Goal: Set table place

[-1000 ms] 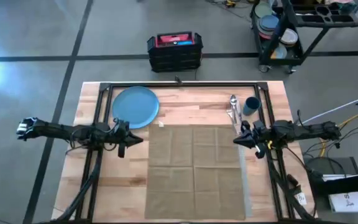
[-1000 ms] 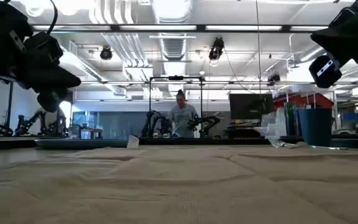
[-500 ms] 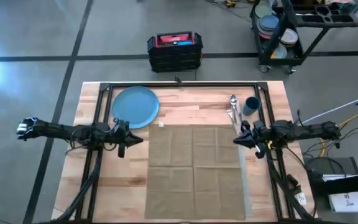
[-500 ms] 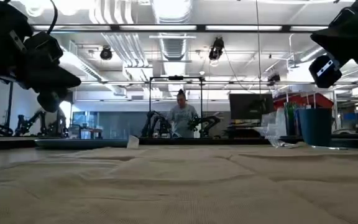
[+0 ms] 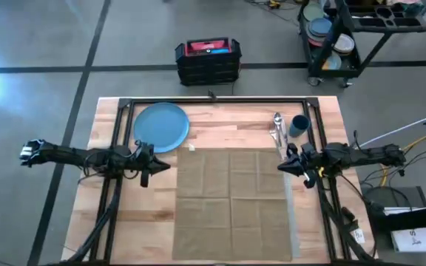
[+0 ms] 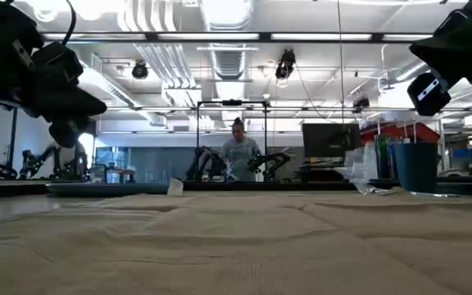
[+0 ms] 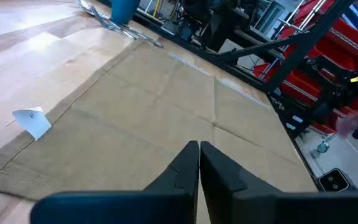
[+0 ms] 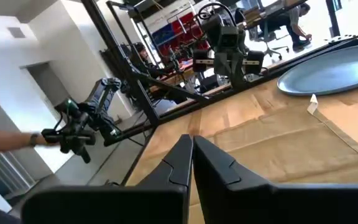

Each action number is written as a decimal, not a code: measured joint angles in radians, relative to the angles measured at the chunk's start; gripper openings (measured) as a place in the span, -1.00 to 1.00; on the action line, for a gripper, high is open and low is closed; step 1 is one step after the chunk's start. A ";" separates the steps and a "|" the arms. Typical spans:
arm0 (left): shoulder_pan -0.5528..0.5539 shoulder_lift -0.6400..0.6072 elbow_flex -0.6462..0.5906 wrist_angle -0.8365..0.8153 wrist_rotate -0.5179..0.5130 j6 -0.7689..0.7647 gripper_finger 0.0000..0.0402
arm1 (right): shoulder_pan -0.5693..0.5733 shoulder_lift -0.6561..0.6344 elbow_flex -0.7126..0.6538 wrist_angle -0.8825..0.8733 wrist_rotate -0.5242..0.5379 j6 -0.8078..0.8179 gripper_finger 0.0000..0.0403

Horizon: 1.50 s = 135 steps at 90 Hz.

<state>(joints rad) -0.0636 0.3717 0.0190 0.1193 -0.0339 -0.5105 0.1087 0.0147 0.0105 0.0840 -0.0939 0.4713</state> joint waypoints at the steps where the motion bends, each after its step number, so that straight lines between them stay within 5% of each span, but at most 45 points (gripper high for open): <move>1: 0.000 0.000 0.000 0.000 0.000 0.000 -1.00 | 0.000 0.000 0.000 0.000 0.000 0.000 -1.00; 105: 0.000 0.003 0.000 0.042 -0.114 -0.057 -1.00 | 0.000 0.000 0.000 0.005 0.058 0.000 -1.00; 119: 0.001 0.004 0.000 0.078 -0.159 -0.057 -1.00 | 0.000 0.000 0.000 0.008 0.225 0.073 -1.00; 135: 0.001 0.004 0.000 0.235 -0.168 -0.061 -1.00 | 0.000 0.000 0.000 0.012 0.533 0.452 -1.00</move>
<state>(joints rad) -0.0624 0.3759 0.0193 0.3541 -0.2018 -0.5710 0.1085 0.0143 0.0101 0.0957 0.4388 0.9233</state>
